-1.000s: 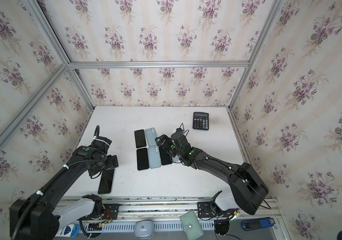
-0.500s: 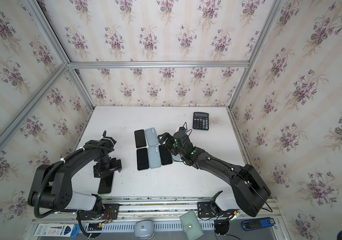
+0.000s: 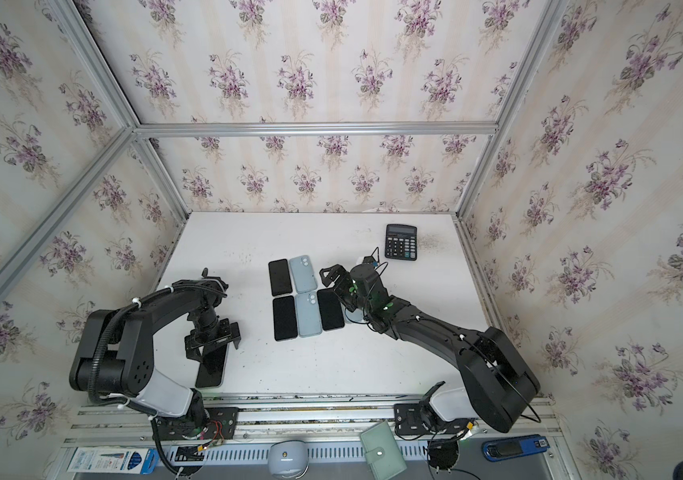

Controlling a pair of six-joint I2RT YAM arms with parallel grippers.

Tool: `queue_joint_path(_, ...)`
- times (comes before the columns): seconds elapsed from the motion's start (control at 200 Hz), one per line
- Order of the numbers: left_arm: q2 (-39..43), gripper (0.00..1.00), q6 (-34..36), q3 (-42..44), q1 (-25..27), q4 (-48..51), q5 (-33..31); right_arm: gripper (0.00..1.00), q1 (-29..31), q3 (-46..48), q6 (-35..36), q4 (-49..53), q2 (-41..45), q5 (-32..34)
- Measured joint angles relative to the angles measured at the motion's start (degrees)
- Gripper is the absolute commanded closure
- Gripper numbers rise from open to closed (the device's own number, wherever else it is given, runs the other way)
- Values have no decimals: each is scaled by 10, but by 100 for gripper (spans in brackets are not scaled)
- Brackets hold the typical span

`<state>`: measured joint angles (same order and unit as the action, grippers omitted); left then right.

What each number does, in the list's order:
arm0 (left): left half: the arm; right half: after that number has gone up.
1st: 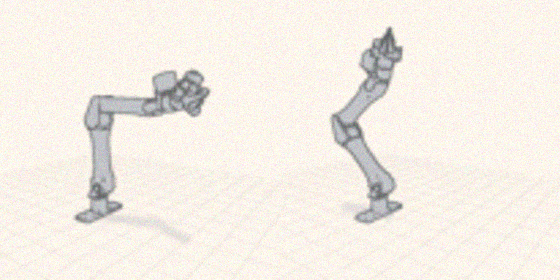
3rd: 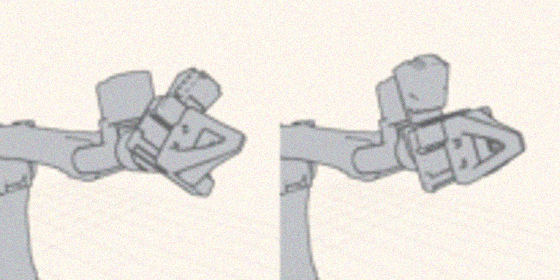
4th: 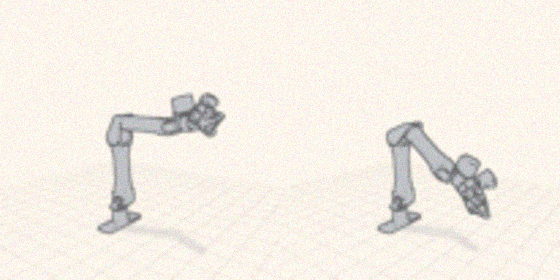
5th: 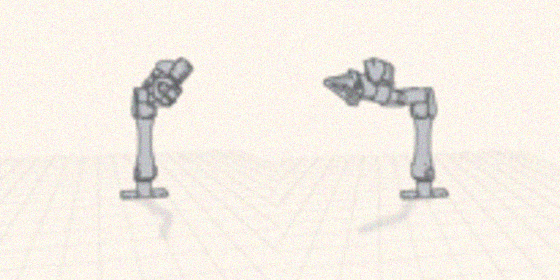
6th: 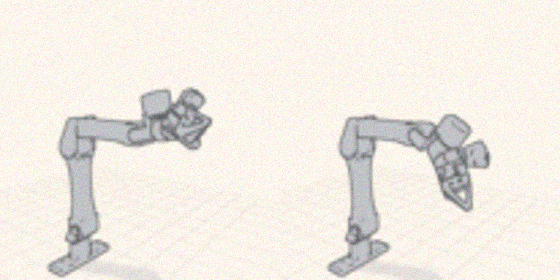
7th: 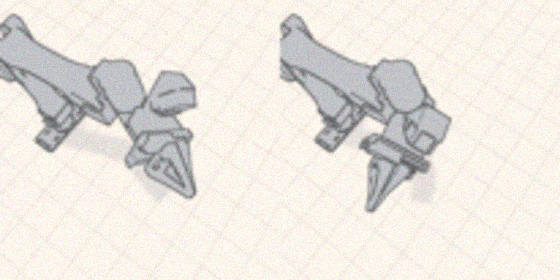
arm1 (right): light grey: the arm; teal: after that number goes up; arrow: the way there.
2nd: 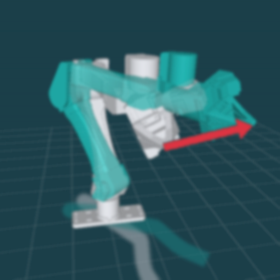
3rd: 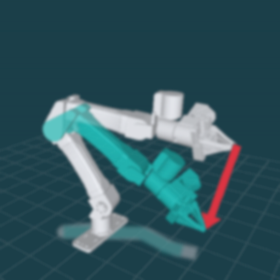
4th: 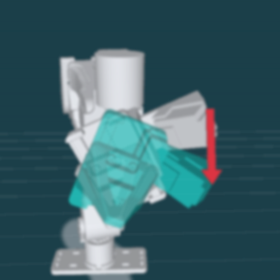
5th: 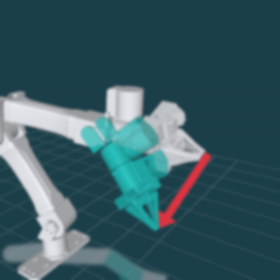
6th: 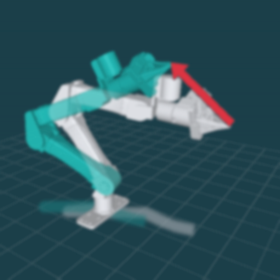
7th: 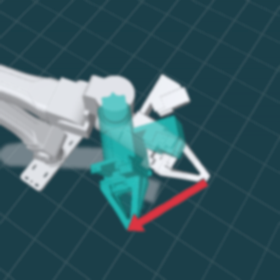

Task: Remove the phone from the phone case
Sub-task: 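Lower the open left gripper over the black phone near the table edge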

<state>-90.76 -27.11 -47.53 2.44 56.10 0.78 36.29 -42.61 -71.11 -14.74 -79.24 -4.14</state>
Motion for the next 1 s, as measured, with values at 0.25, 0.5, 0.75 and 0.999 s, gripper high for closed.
queue_joint_path(0.25,-8,0,7,-1,-2,14,15,1,-4,4,-9,-10,0,4)
queue_joint_path(0.5,6,0,1,8,1,13,42,1,-5,3,-15,-28,-24,5)
queue_joint_path(0.75,40,0,-20,-10,6,-38,130,1,-5,3,-24,-32,-36,0)
queue_joint_path(0.999,85,0,-41,-38,-8,-41,98,1,-5,10,-27,-42,-33,0)
